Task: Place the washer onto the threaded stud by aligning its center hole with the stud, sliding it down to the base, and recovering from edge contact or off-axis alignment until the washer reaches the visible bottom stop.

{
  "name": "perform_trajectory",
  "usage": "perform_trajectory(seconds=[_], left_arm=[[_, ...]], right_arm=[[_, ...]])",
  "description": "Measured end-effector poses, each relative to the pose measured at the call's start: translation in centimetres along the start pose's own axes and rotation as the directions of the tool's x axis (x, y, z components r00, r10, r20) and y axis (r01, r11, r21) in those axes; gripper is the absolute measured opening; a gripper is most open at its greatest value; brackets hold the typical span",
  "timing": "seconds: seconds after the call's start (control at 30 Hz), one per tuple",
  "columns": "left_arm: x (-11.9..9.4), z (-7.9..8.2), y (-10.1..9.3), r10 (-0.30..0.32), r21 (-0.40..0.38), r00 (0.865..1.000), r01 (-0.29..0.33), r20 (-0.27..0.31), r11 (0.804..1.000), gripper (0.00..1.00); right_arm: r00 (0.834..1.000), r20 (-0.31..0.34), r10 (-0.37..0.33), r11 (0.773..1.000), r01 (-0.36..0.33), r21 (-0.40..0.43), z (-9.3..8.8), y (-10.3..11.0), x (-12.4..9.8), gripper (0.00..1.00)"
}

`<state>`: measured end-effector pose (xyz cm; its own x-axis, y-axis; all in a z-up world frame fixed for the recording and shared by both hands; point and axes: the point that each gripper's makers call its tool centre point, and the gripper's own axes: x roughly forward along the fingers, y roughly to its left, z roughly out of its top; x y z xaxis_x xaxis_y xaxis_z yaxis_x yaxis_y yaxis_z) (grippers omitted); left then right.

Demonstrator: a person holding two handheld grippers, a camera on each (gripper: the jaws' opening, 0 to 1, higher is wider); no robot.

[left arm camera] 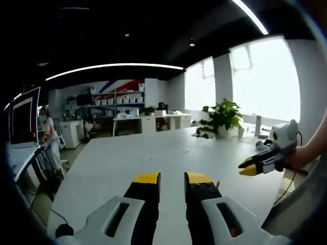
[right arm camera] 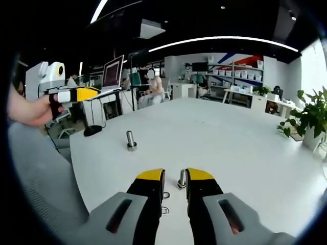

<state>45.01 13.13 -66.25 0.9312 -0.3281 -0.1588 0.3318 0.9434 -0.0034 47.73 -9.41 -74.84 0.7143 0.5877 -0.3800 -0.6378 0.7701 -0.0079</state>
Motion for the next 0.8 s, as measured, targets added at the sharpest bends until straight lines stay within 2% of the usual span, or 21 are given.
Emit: perform_trajectory(seconds=[0.23,0.8], left_arm=[[-0.1,0.4,-0.1,0.0,0.007,1.0,0.0,0.013,1.0,0.16],[-0.3,0.2,-1.1,-0.021,0.013,1.0,0.022,-0.007,1.0,0.16]], right_arm=[[1.0,0.004,-0.001,1.0,0.002,-0.011,0.2,0.3,-1.4,0.19],[1.0,0.016,-0.025,1.0,0.025,0.018,0.0,-0.5,-1.8,0.21]])
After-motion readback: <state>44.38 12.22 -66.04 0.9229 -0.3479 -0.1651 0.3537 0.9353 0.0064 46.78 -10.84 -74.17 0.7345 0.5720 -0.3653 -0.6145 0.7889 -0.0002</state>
